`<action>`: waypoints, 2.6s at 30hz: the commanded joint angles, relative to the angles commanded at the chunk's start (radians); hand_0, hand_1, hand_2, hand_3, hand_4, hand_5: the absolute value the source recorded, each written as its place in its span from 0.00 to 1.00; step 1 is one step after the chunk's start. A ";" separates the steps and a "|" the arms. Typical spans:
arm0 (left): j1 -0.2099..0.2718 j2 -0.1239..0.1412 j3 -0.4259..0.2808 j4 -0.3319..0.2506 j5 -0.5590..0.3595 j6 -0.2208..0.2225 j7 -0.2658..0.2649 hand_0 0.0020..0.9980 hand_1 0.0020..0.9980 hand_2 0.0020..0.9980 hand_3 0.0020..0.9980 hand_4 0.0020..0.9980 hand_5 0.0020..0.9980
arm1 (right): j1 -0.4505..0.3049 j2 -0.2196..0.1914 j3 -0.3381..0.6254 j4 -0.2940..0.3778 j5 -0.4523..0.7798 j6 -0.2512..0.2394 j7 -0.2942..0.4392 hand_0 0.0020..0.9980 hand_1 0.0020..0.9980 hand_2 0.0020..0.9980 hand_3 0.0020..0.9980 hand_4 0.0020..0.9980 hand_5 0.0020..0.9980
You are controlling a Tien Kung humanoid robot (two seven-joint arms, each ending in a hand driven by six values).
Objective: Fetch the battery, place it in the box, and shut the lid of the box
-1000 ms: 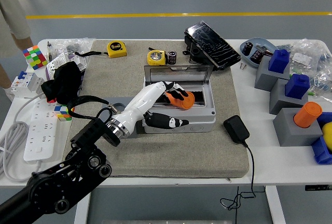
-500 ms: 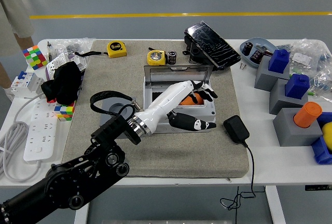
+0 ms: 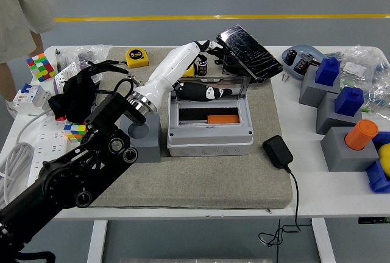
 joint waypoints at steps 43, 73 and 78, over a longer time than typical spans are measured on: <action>0.092 0.057 0.074 -0.237 -0.015 -0.228 0.355 0.58 0.67 0.69 0.75 1.00 0.48 | -0.005 0.000 0.008 0.000 -0.006 -0.001 0.002 0.64 0.67 0.68 0.61 0.99 0.60; 0.392 0.043 -0.263 -0.126 -0.518 0.085 -0.240 0.56 0.66 0.65 0.71 0.97 0.42 | -0.002 0.003 0.019 0.000 -0.016 -0.001 0.003 0.64 0.67 0.68 0.61 0.99 0.60; 0.419 0.052 -0.288 -0.131 -0.529 0.083 -0.251 0.56 0.66 0.64 0.68 0.97 0.42 | 0.001 0.003 0.016 0.000 -0.014 -0.001 0.003 0.64 0.67 0.68 0.61 0.99 0.60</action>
